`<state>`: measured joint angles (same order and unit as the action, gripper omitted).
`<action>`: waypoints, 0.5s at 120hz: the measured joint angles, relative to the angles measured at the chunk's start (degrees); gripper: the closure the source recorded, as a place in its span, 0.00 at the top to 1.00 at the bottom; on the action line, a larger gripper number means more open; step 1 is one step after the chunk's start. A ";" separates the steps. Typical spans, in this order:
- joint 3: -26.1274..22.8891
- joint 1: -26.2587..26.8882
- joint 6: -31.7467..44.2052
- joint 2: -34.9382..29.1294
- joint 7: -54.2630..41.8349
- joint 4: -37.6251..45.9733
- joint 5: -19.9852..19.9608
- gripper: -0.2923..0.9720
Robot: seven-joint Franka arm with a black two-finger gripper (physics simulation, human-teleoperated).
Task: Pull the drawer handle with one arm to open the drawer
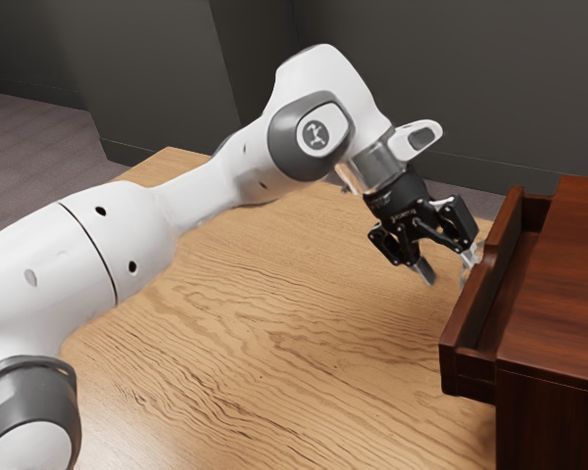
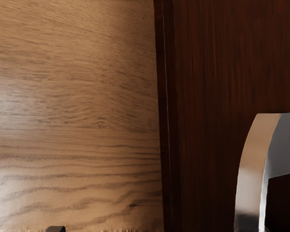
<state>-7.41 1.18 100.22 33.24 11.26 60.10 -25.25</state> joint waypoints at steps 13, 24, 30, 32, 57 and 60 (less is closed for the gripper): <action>0.03 -0.70 -0.87 -0.20 -0.31 0.05 -0.03 0.54; -0.04 -1.31 -1.53 -0.45 -0.57 0.11 0.49 0.54; -0.01 -1.56 -1.90 -0.56 -0.71 0.09 0.64 0.54; 0.00 -1.63 -2.02 -0.58 -0.75 0.09 0.68 0.54; 0.14 -2.97 -3.73 -1.18 -1.25 0.17 1.47 0.54; 0.17 -3.10 -3.89 -1.24 -1.35 0.19 1.53 0.54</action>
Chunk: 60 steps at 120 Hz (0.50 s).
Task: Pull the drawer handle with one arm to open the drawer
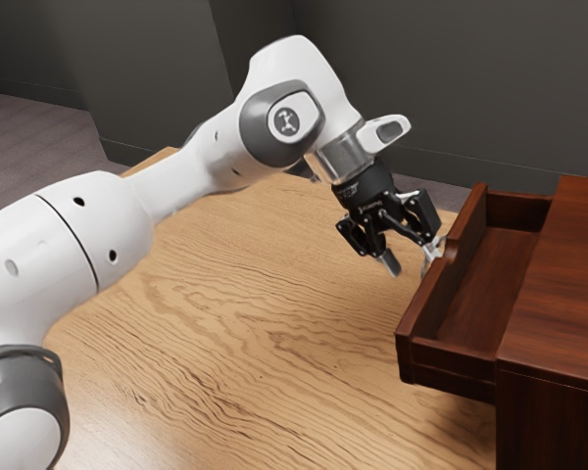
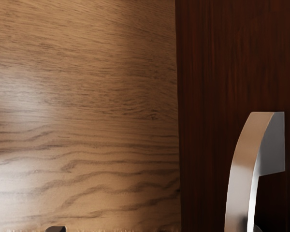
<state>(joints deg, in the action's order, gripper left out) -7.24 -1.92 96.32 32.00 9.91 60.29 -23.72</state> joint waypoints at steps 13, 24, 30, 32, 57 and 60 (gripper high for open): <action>0.09 -0.63 -0.69 -0.36 -0.43 0.05 0.39 0.54; 0.11 -1.26 -1.39 -0.60 -0.80 0.06 0.85 0.54; 0.13 -1.63 -1.69 -0.73 -1.11 0.17 1.00 0.54; 0.13 -1.79 -1.78 -0.81 -1.21 0.26 1.05 0.54; 0.62 -3.71 -2.30 -2.32 -2.49 1.79 1.73 0.54; 0.61 -3.81 -2.39 -2.39 -2.64 1.79 1.84 0.54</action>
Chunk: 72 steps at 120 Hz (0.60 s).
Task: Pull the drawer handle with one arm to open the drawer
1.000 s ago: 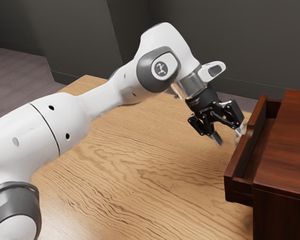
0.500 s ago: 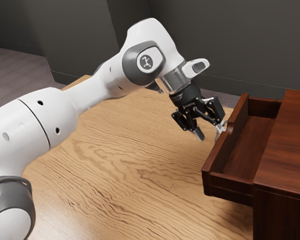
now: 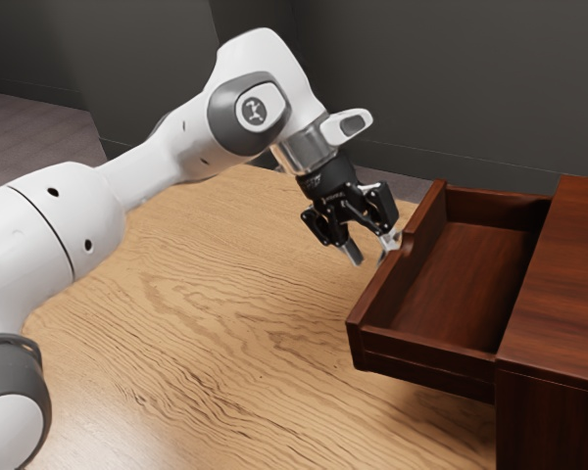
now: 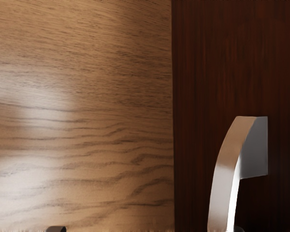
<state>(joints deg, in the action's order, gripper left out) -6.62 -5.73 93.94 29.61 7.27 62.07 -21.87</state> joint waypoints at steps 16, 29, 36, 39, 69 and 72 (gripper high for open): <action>-0.05 -0.70 -0.68 -0.44 -0.73 0.07 0.63 0.54; -0.05 -1.25 -1.33 -0.58 -1.22 0.04 0.93 0.54; -0.06 -1.55 -1.69 -0.73 -1.47 0.07 1.05 0.54; -0.06 -1.67 -1.82 -0.80 -1.58 0.07 1.12 0.54; 0.03 -2.45 -3.12 -1.07 -2.46 -0.01 1.49 0.55; 0.00 -2.47 -3.20 -1.08 -2.53 -0.01 1.50 0.55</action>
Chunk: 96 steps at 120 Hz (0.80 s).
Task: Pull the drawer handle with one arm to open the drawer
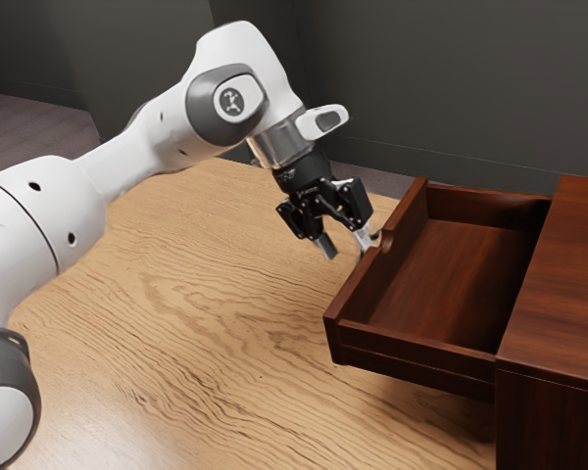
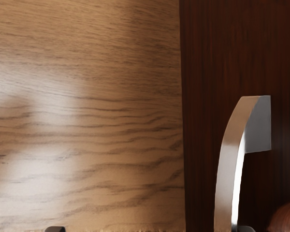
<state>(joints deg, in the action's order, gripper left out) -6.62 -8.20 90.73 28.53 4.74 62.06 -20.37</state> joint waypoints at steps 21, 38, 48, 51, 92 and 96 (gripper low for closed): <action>-0.06 -0.12 -0.37 -0.22 -0.41 0.00 0.03 0.58; -0.24 -0.11 -0.53 -0.42 -0.70 -0.04 0.00 0.62; -0.35 -0.05 -0.57 -0.44 -0.88 -0.10 -0.01 0.64; -0.37 -0.02 -0.58 -0.45 -0.93 -0.12 -0.01 0.65; 3.39 0.28 -0.57 -10.86 -1.45 6.38 2.08 0.71; 4.18 0.41 -0.65 -14.86 -1.48 8.55 3.14 0.72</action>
<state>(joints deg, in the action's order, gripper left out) -2.44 -7.79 90.08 13.67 3.26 70.61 -17.23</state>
